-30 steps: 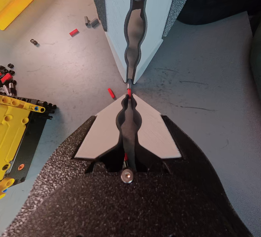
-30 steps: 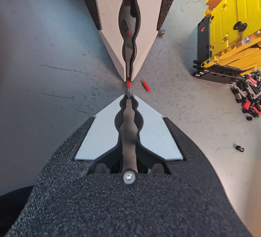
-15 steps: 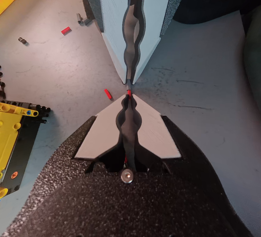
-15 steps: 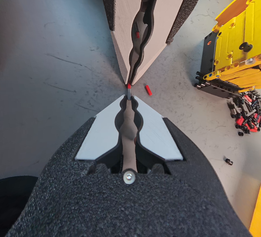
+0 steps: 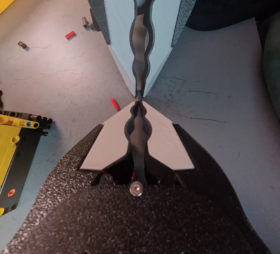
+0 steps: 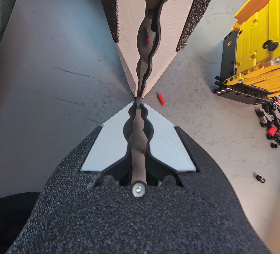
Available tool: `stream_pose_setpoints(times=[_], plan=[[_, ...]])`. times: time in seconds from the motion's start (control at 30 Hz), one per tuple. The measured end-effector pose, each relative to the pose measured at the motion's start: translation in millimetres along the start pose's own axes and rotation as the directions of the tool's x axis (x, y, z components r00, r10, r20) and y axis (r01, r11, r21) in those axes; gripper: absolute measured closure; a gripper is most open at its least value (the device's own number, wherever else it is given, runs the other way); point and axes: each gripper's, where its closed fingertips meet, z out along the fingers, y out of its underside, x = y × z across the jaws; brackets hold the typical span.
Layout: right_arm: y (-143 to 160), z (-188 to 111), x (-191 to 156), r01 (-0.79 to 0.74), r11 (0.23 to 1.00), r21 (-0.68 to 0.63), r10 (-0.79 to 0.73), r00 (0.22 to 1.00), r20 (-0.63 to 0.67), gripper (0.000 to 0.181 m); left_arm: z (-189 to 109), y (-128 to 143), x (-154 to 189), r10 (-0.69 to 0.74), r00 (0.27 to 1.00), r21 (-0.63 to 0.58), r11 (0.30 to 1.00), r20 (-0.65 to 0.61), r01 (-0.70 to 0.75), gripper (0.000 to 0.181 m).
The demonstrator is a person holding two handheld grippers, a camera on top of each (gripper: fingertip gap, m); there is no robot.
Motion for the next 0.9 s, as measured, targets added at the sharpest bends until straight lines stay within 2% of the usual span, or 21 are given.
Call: stream_pose_setpoints(times=[0.13,0.23,0.37,0.5,0.7,0.9], plan=[[-1.3,-0.4,1.1,0.003,1.0,0.029,-0.002,1.0,-0.025,0.176,-4.5,0.8,0.0,0.008,1.0,0.015,1.0,-0.006,-0.008,0.174],[-13.6,-10.1,7.0,-0.012,0.989,0.144,0.021,0.998,-0.062,0.176,-21.9,-3.1,-9.1,-0.017,0.999,0.076,0.997,0.03,0.015,0.163],[-45.8,-39.9,29.1,-0.048,0.917,0.395,0.108,0.985,-0.131,0.175,-47.8,-25.0,-11.8,-0.096,0.995,0.277,0.956,-0.025,0.1,0.164],[-74.6,-60.6,34.7,-0.091,0.8,0.593,0.192,0.975,-0.109,0.175,-68.9,-59.0,-13.1,-0.171,0.979,0.483,0.851,-0.113,0.205,0.167],[-86.2,-67.2,33.8,-0.091,0.762,0.641,0.209,0.971,-0.112,0.175,-79.3,-70.8,-11.0,-0.22,0.948,0.548,0.776,-0.228,0.312,0.173],[-85.6,-69.1,34.5,-0.111,0.757,0.644,0.229,0.968,-0.103,0.175,-82.9,-73.4,-13.2,-0.245,0.936,0.573,0.742,-0.254,0.349,0.172]])
